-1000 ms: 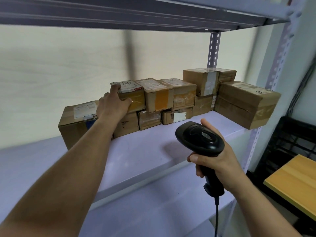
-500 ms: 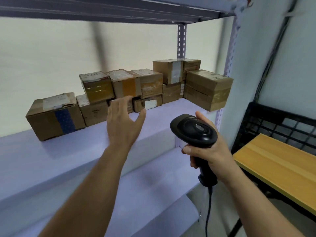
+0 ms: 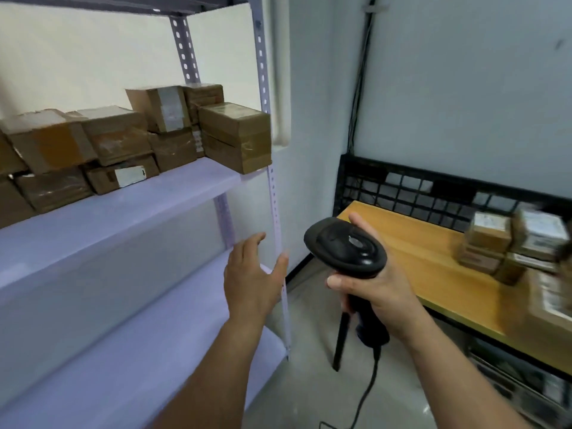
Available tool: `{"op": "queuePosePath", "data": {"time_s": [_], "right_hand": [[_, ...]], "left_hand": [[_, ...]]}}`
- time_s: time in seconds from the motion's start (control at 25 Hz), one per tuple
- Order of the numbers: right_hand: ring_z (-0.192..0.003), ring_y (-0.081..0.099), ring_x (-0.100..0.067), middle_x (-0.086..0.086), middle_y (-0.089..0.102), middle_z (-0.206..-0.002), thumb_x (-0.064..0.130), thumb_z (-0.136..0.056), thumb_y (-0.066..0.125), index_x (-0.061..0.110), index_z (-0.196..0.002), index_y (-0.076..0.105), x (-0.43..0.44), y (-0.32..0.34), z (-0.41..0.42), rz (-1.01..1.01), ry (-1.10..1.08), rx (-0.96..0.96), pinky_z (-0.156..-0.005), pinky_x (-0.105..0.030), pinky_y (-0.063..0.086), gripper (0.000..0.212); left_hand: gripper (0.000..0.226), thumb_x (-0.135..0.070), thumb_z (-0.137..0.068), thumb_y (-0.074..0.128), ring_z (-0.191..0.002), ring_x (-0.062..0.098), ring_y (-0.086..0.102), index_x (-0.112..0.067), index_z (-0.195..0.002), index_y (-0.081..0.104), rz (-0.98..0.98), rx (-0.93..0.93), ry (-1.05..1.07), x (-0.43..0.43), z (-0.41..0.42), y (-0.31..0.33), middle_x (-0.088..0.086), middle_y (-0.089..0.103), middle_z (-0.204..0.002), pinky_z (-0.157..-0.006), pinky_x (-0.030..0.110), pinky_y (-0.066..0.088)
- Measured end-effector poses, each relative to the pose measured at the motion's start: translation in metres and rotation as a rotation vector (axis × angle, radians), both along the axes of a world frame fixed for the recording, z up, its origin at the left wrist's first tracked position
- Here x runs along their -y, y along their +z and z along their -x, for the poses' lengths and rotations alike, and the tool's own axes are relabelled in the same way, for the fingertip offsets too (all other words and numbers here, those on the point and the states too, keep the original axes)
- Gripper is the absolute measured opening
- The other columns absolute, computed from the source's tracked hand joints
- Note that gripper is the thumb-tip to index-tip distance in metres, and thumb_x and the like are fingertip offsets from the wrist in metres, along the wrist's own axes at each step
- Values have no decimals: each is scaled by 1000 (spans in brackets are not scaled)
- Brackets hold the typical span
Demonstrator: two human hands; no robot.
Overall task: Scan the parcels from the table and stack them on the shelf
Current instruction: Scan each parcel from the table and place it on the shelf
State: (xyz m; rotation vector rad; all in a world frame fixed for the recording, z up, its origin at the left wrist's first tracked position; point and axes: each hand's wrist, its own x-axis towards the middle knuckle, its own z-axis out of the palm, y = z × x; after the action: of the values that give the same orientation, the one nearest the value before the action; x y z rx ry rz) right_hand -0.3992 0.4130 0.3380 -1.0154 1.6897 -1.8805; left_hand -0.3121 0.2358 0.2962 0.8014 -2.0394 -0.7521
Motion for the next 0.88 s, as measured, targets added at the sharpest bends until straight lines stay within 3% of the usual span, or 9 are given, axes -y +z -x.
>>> {"op": "queuePosePath", "data": {"time_s": [0.08, 0.24, 0.36, 0.72, 0.88], "right_hand": [[-47, 57, -25, -8, 70, -83, 8, -61, 83, 52, -135, 34, -26, -6, 13, -4, -50, -1, -41, -31, 46, 100], [-65, 63, -19, -11, 68, -114, 23, -58, 89, 54, -139, 32, -79, -13, 37, -34, -182, -58, -58, -31, 51, 103], [-52, 61, -24, -9, 70, -107, 11, -62, 82, 45, -143, 30, -111, -13, 50, -32, -231, -16, -46, -33, 52, 102], [-53, 63, -23, -11, 61, -125, 11, -65, 83, 42, -146, 31, -208, -27, 109, -85, -464, -47, -47, -33, 54, 101], [-56, 65, -18, -13, 64, -112, 16, -63, 85, 48, -141, 33, -250, -33, 156, -99, -597, -22, -52, -31, 55, 99]], "left_hand": [[52, -40, -84, 68, -118, 18, 49, -22, -131, 52, 13, 15, -47, -25, 21, -3, -1, 54, -127, -98, 42, 43], [52, -41, -84, 68, -116, 18, 50, -22, -130, 52, 43, 44, -171, -73, 63, -4, -1, 54, -126, -94, 42, 45], [52, -41, -84, 67, -117, 18, 49, -21, -129, 52, 36, 57, -253, -103, 92, -5, 0, 53, -126, -96, 44, 44], [53, -46, -88, 60, -116, 14, 47, -23, -134, 47, 42, 111, -534, -195, 196, -22, -3, 51, -127, -98, 39, 44], [52, -46, -92, 55, -115, 14, 47, -24, -137, 45, 15, 150, -663, -235, 259, -26, -3, 50, -129, -97, 38, 45]]}}
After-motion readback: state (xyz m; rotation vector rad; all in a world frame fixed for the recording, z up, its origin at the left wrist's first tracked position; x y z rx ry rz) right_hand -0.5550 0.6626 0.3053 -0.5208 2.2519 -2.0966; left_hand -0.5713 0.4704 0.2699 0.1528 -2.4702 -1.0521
